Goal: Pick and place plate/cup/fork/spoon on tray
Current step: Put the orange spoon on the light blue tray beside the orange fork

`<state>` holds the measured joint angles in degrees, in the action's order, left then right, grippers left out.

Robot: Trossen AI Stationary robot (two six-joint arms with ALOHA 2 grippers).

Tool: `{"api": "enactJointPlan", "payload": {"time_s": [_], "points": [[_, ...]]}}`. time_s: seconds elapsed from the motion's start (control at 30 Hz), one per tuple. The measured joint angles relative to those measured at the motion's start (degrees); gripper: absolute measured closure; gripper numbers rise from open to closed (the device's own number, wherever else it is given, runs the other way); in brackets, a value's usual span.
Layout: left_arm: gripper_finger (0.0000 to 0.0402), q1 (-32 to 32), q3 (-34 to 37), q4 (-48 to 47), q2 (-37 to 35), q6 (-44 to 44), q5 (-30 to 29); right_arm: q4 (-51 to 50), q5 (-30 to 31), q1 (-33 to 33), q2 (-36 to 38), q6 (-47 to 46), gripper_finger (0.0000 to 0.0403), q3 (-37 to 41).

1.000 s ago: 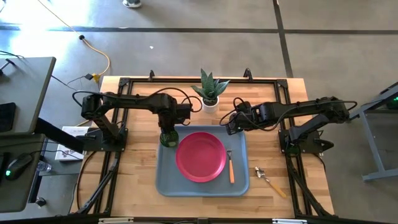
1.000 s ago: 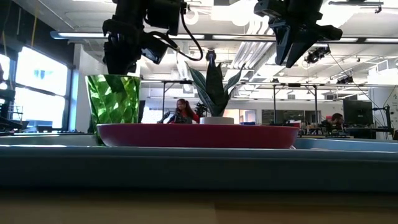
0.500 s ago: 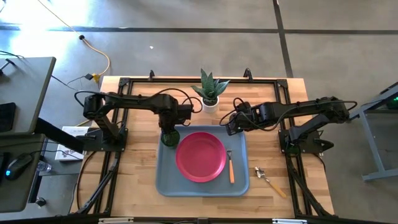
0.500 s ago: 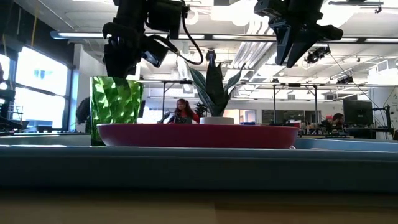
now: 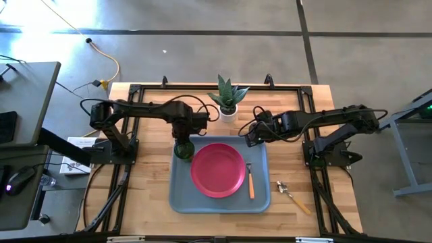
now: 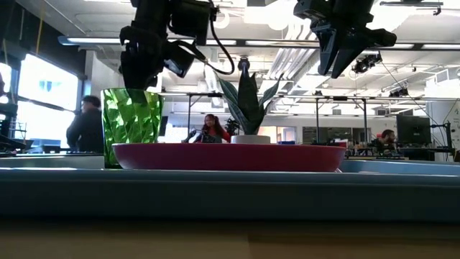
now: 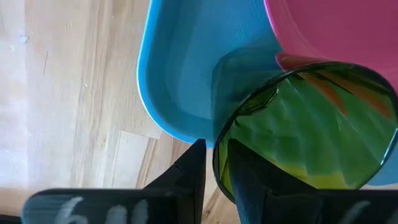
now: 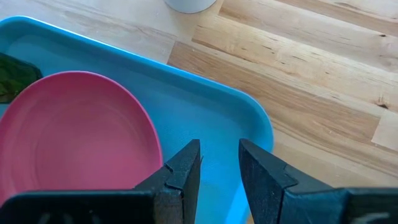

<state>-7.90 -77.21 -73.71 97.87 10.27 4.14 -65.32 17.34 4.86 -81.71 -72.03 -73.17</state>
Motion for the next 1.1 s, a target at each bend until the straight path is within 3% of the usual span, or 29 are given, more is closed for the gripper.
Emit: {"api": "enactJointPlan", "payload": {"time_s": [0.43,0.8,1.1], "points": [[0.0343,-0.71,-0.04,-1.44,-4.96,0.01,0.00,0.02,-0.48,0.00,0.02,-0.17,0.0304,0.00],[0.0343,-1.17,-0.04,-1.94,-14.12,0.60,-0.03,-0.02,-9.84,0.71,0.02,-0.09,0.0304,0.00],[0.0343,-1.20,-0.04,2.88,-23.22,6.01,-0.42,-0.54,-16.17,7.67,0.02,-1.95,0.0304,0.00]]}}
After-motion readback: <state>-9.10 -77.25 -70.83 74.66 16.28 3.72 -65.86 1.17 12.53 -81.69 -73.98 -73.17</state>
